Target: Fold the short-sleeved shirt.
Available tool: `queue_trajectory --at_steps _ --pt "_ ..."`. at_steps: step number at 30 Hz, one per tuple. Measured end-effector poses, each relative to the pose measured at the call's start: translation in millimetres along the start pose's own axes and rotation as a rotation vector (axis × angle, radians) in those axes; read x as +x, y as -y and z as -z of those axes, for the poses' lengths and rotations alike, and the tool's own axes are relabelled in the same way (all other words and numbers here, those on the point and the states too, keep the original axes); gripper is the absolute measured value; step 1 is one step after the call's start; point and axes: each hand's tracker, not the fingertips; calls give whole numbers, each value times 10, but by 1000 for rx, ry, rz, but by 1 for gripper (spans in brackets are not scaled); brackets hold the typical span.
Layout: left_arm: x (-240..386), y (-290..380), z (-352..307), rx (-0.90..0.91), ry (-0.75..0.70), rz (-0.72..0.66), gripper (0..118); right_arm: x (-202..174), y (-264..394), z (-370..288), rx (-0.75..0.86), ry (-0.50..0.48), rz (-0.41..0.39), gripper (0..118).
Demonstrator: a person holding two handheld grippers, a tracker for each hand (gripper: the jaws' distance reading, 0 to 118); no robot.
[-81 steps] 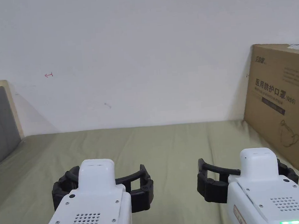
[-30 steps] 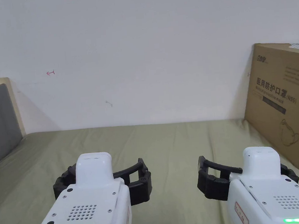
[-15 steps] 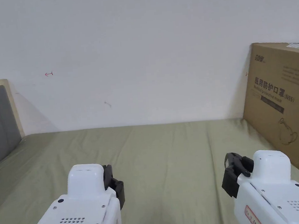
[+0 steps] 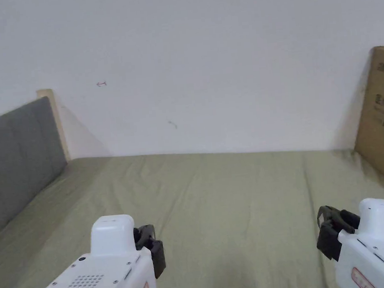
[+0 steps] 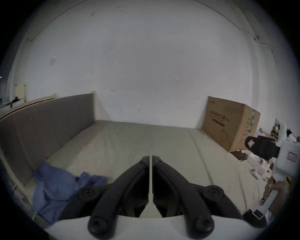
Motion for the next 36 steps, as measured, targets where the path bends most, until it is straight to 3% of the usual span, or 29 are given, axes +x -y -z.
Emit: queue_trajectory --at_steps 7,10,12,16,20,22,23,25,26,27,28,29,36 --pt "-1380 129 -821 11 -404 -41 3 -1363 271 462 -162 -375 -78 1" --pt "-1710 218 -1045 -15 -462 -73 3 -1849 386 569 -271 -532 -98 1" --pt "-1802 274 -1088 -38 -482 -71 3 -1982 414 610 -299 -557 -72 1" --pt "-1961 312 -950 -109 -428 -63 3 -1963 440 704 -335 -545 -106 1" --pt "-2465 371 -336 -418 -159 -282 3 -1677 469 721 -347 -483 -102 1" --pt "-2669 546 72 -578 -90 -311 3 -1516 483 760 -369 -447 -84 1" --pt "-2711 634 251 -624 -112 -254 5 -1431 540 770 -383 -428 -84 1" --pt "-2764 776 600 -676 -206 -111 19 -1298 595 814 -407 -397 -94 1" --pt "-2816 822 757 -682 -243 -80 36 -1236 625 833 -419 -378 -105 1" --pt "-2886 856 908 -688 -253 -75 75 -1197 653 809 -429 -358 -116 1" --pt "-2960 886 1031 -684 -234 -98 105 -1152 678 824 -438 -343 -123 1" --pt "-3005 938 1158 -706 -237 -115 118 -1106 705 840 -449 -329 -126 1" --pt "-3321 1476 1726 -900 -272 -214 115 -946 905 928 -518 -288 -122 1"
